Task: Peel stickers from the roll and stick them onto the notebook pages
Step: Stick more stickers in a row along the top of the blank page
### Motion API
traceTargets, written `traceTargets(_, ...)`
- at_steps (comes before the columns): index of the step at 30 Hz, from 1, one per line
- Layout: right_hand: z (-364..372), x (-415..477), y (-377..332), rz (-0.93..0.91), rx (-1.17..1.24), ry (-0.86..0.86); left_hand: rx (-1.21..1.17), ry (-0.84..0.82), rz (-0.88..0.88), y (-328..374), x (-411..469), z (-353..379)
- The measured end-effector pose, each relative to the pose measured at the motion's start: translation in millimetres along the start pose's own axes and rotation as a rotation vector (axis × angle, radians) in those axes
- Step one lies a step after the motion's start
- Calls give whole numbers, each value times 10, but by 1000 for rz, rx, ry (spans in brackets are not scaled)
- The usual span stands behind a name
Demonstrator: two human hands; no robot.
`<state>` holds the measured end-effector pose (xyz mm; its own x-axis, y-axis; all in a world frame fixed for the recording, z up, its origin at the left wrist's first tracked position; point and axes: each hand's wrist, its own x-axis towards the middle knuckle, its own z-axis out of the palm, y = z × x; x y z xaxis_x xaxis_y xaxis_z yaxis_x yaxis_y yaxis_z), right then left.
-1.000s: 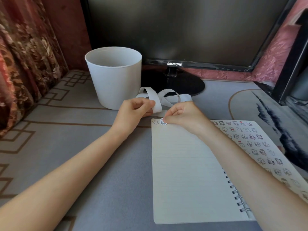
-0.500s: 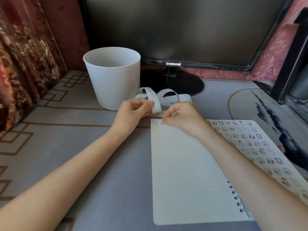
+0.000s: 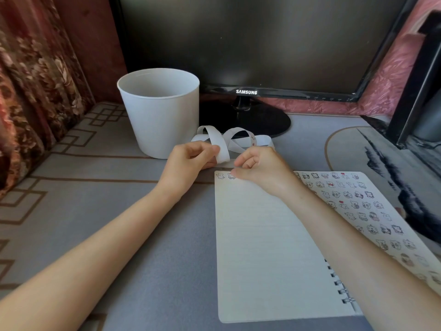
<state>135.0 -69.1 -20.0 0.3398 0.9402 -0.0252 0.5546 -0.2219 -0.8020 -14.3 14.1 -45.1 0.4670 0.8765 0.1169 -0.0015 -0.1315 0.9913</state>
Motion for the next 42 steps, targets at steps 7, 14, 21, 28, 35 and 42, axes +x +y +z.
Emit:
traceTargets(7,-6,5,12,-31,-25,3,-4,5,-2,2,-4,6)
traceTargets(14,-6,15,15,-42,-31,-32,-20,-4,32,37,-27,13)
traceTargets(21,8,30,38,-69,36,59,-69,-9,88,91,-56,23)
traceTargets(28,13,-30,-90,-325,195,131,-115,8,135,143,-69,22)
traceTargets(35,-7,-10,-74,-386,263,238,-117,-43,119,160,-85,42)
traceTargets(42,5,-8,-72,-389,193,235,-57,-59,139,145,-103,54)
